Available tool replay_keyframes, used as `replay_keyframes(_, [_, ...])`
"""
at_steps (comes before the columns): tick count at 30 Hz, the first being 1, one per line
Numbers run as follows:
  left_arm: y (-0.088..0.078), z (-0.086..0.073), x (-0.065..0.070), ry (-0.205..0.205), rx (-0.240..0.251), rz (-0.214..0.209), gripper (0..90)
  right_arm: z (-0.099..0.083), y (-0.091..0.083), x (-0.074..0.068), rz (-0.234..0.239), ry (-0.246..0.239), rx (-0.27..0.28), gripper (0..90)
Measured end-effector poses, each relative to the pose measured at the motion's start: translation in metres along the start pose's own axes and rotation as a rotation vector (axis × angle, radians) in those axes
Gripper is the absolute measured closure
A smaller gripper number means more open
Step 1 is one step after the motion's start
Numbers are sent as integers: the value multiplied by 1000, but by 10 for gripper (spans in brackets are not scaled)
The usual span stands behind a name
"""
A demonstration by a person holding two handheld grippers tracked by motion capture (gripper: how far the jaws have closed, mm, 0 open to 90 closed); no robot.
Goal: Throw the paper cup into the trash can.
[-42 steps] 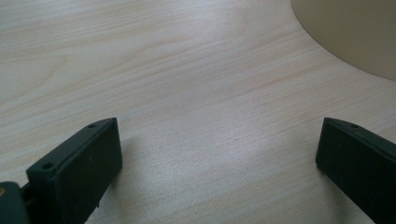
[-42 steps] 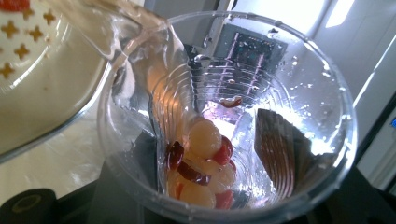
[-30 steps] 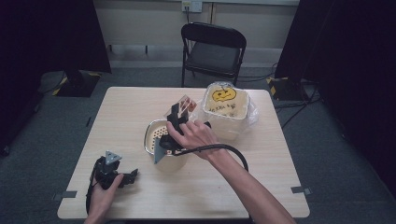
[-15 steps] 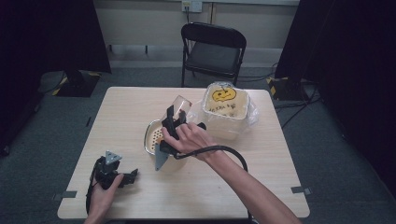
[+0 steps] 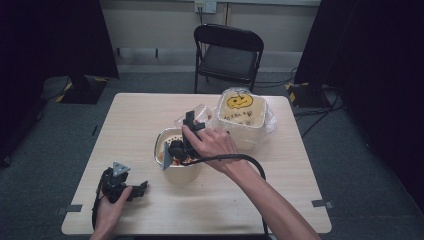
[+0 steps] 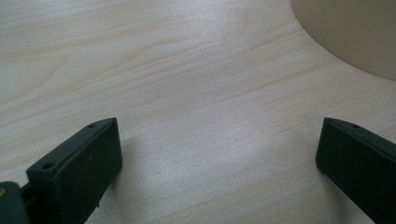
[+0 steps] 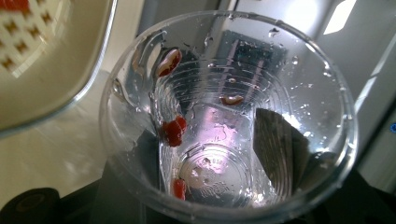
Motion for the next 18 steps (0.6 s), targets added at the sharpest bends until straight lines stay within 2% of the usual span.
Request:
replay_keyframes(1, [0, 0, 0, -1, 0, 1, 0, -6, 1, 3, 41, 107, 29, 498])
replay_keyframes(2, [0, 0, 0, -1, 0, 1, 0, -6, 1, 3, 41, 107, 29, 498])
replay_keyframes(3, [0, 0, 0, -1, 0, 0, 0, -11, 1, 5, 83, 202, 48, 500])
replay_keyframes(4, [0, 0, 0, -1, 0, 1, 0, -11, 1, 5, 83, 202, 48, 500])
replay_keyframes(5, [0, 0, 0, -1, 0, 0, 0, -17, 1, 6, 127, 287, 76, 500])
replay_keyframes(6, [0, 0, 0, -1, 0, 0, 0, -19, 0, 7, 147, 333, 90, 500])
replay_keyframes(7, [0, 0, 0, 0, -1, 0, 0, -19, 0, 7, 147, 333, 90, 500])
replay_keyframes(8, [0, 0, 0, 0, 0, 0, 0, -21, 0, 7, 159, 373, 101, 500])
replay_keyframes(9, [0, 0, 0, -1, 0, 0, 0, -24, 0, 7, 178, 425, 112, 500])
replay_keyframes(10, [0, 0, 0, 0, -1, 0, 0, -29, 1, 7, 221, 514, 143, 500])
replay_keyframes(12, [0, 0, 0, 0, -1, 0, 0, -35, 2, 7, 261, 607, 161, 500])
replay_keyframes(13, [0, 0, 0, -1, 0, 0, 0, -35, 2, 7, 261, 607, 161, 500])
replay_keyframes(14, [0, 0, 0, 0, -1, 0, 0, -38, 3, 8, 276, 649, 176, 500])
replay_keyframes(15, [0, 0, 0, -1, 0, 0, 0, -42, 4, 8, 302, 717, 196, 500])
replay_keyframes(16, [0, 0, 0, -1, 0, 0, 0, -45, 5, 10, 323, 761, 217, 501])
replay_keyframes(17, [0, 0, 0, 0, -1, 0, 0, -51, 6, 10, 355, 851, 241, 502])
replay_keyframes(18, [0, 0, 0, -1, 0, 0, 0, -51, 6, 10, 355, 851, 241, 502])
Point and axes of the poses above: each handheld gripper's, and its own axes: y roughly forward along the jaws, z roughly out of its top, x roughly to its right, the point moved 3 cm from there along y, roughly forward along the jaws, and after that the axes turned 10 degrees about -y, right-handed, at the moved point
